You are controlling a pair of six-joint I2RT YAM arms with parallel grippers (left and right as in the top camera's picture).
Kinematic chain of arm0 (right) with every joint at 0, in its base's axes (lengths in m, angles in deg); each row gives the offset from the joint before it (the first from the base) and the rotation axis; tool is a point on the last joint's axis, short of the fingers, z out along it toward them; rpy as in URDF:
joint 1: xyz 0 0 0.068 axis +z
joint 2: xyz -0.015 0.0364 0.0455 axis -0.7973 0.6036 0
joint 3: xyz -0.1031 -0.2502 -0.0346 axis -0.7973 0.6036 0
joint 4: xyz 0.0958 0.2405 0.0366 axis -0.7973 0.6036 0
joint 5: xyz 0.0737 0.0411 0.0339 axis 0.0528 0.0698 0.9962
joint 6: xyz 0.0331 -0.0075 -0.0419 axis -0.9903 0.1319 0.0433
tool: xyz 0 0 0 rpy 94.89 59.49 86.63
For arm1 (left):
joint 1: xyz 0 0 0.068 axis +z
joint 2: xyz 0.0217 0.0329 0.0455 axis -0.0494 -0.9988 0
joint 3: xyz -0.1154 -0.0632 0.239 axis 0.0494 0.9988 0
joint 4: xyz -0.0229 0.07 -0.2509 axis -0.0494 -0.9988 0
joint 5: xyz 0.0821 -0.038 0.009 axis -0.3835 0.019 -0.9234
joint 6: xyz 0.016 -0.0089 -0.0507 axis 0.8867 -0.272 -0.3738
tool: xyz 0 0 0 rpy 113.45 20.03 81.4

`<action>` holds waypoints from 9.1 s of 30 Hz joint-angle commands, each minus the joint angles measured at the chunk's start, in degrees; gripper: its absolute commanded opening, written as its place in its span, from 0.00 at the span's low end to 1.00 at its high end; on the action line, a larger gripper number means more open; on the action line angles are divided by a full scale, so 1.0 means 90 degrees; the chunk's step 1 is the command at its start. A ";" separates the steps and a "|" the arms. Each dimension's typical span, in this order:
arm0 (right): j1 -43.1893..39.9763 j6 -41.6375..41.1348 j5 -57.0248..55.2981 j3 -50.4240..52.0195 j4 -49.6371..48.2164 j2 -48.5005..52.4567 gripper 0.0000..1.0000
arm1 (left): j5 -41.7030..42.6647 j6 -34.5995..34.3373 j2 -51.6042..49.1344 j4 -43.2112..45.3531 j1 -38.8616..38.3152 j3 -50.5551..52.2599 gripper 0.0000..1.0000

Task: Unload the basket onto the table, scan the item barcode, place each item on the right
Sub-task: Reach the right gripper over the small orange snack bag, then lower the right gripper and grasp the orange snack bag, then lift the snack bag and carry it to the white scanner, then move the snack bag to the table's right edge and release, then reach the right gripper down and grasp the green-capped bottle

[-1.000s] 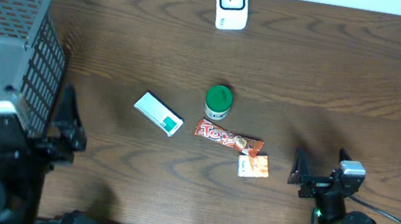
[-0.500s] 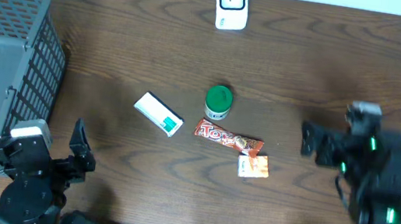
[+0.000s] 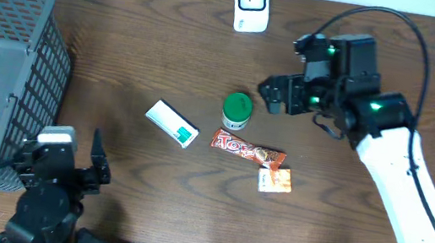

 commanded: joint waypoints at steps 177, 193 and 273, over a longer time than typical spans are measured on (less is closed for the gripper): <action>0.0245 -0.0860 -0.2030 -0.4537 -0.5950 0.6647 0.66 | 0.0486 -0.0964 0.0597 0.1124 0.0015 0.3184 0.87; 0.0053 -0.0432 -0.2727 -0.5391 -0.3130 0.5440 0.60 | 0.0486 -0.0964 0.0597 0.1124 0.0015 0.3184 0.88; 0.0418 -0.1926 -0.1520 -0.4517 0.5321 0.3279 0.99 | 0.0486 -0.0964 0.0597 0.1124 0.0015 0.3184 0.88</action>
